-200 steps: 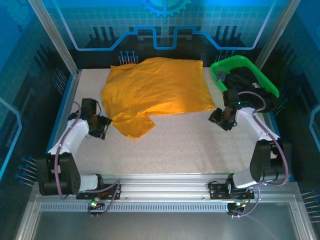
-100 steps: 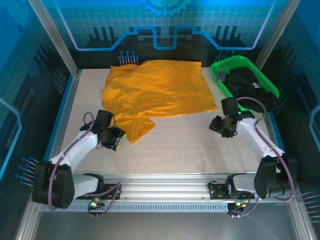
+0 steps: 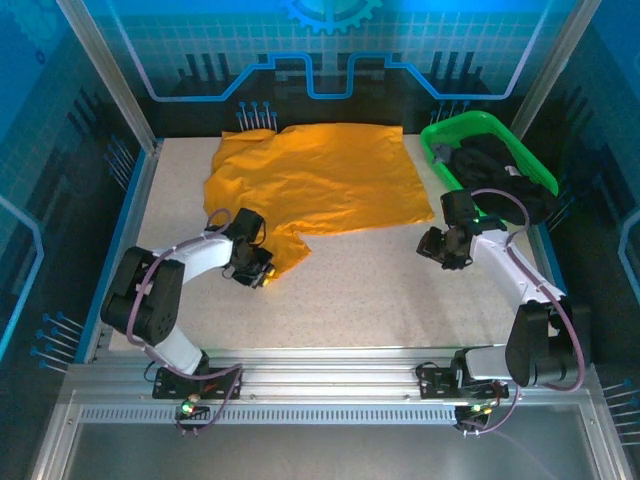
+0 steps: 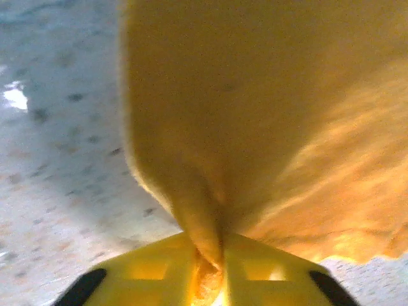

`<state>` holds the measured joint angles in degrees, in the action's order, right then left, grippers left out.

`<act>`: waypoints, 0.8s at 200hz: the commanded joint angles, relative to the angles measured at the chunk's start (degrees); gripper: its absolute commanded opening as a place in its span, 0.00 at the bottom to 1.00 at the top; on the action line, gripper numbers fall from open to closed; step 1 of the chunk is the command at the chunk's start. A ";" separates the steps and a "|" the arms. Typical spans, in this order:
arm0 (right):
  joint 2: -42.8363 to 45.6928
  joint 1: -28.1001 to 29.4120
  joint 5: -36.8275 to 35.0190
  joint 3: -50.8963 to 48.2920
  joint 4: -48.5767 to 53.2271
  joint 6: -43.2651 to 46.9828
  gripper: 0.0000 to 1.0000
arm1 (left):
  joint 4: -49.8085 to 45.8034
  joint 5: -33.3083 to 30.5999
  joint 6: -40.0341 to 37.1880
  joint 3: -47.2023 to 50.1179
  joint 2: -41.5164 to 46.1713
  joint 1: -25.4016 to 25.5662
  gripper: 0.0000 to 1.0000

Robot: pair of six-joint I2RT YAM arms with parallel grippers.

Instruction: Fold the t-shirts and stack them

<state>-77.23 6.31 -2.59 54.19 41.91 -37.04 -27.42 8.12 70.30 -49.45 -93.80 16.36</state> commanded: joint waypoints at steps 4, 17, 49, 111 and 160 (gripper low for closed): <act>1.11 -1.07 -1.20 -0.23 0.36 0.04 0.47 | -2.03 -5.03 -2.03 -2.83 -0.50 0.25 0.00; 1.17 -1.61 -2.68 -0.19 0.75 -0.38 0.47 | -5.08 -7.01 -3.38 -1.59 3.03 0.16 0.00; -1.19 -3.60 -4.57 1.24 0.23 -1.02 0.47 | -12.87 -8.48 -6.53 5.41 15.52 -0.65 0.00; -14.44 -4.06 -3.67 8.29 -3.43 -2.55 0.46 | -23.70 -7.30 -7.89 17.37 36.62 -6.06 0.00; -16.13 -2.18 -3.51 6.03 -0.70 -6.27 0.42 | -21.97 -5.99 -8.14 16.96 35.73 -6.34 0.00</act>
<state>-95.02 3.09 -6.02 62.61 39.46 -40.16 -47.79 1.30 63.90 -31.77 -57.21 10.55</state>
